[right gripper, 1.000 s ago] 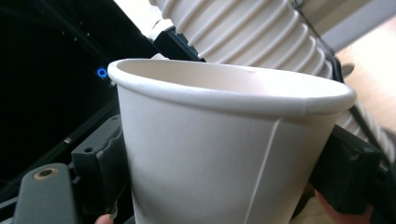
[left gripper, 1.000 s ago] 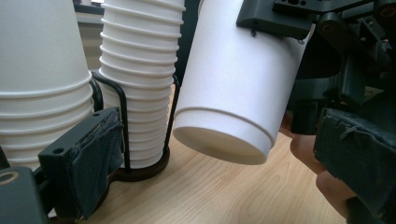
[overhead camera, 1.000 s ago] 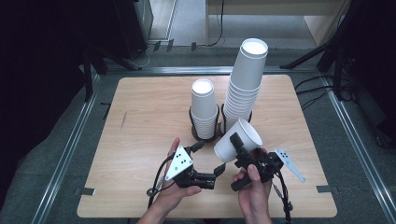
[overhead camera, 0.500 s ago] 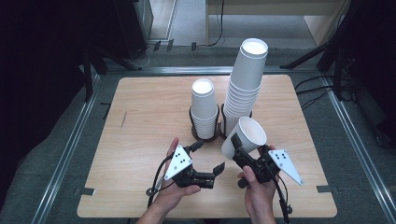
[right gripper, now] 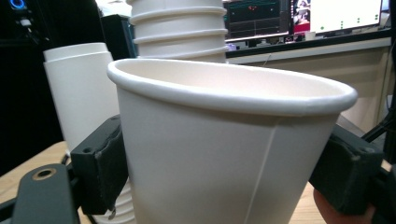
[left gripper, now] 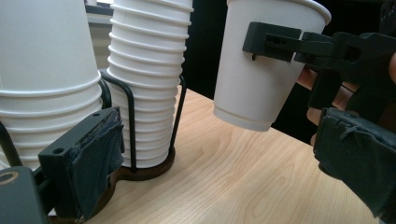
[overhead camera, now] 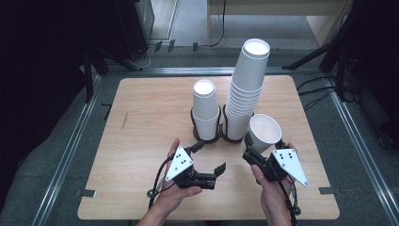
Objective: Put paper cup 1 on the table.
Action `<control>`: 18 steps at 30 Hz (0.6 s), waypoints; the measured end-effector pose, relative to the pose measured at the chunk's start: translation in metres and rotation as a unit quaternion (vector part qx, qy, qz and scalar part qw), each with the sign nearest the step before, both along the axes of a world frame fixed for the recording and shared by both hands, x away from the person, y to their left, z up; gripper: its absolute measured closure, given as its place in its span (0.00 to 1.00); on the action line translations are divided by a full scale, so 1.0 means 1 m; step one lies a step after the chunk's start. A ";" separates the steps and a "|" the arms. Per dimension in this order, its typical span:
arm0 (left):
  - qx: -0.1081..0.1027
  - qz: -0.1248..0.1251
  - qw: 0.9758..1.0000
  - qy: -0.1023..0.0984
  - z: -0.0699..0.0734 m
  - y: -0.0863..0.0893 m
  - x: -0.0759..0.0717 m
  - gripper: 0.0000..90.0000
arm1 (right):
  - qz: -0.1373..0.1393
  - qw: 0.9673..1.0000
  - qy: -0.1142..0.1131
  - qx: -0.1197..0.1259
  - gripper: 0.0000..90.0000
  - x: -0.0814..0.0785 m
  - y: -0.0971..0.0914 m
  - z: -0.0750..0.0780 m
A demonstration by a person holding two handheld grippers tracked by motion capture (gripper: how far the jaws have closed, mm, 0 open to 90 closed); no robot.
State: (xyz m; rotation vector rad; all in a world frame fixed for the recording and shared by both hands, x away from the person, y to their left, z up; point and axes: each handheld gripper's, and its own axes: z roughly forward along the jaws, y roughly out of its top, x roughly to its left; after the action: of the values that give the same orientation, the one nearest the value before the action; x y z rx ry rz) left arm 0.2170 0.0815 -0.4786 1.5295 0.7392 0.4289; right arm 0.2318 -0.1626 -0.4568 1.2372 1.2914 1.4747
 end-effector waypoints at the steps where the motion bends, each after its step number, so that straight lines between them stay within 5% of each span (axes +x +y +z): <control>1: 0.001 0.002 1.000 0.000 0.000 0.000 0.000 0.03 | -0.006 1.000 0.001 -0.003 0.17 0.002 -0.003 0.000; 11: 0.008 0.012 1.000 0.006 -0.001 0.002 0.001 0.00 | -0.053 0.998 -0.006 -0.035 0.17 0.020 -0.031 0.001; 18: 0.019 0.021 1.000 0.012 -0.001 0.002 0.001 0.00 | -0.060 0.996 -0.020 -0.059 0.17 0.041 -0.046 -0.004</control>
State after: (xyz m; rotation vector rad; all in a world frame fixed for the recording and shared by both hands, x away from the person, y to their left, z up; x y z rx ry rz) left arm 0.2181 0.0838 -0.4794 1.5590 0.7863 0.4578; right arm 0.2730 -0.2081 -0.4604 1.1816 1.2382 1.3125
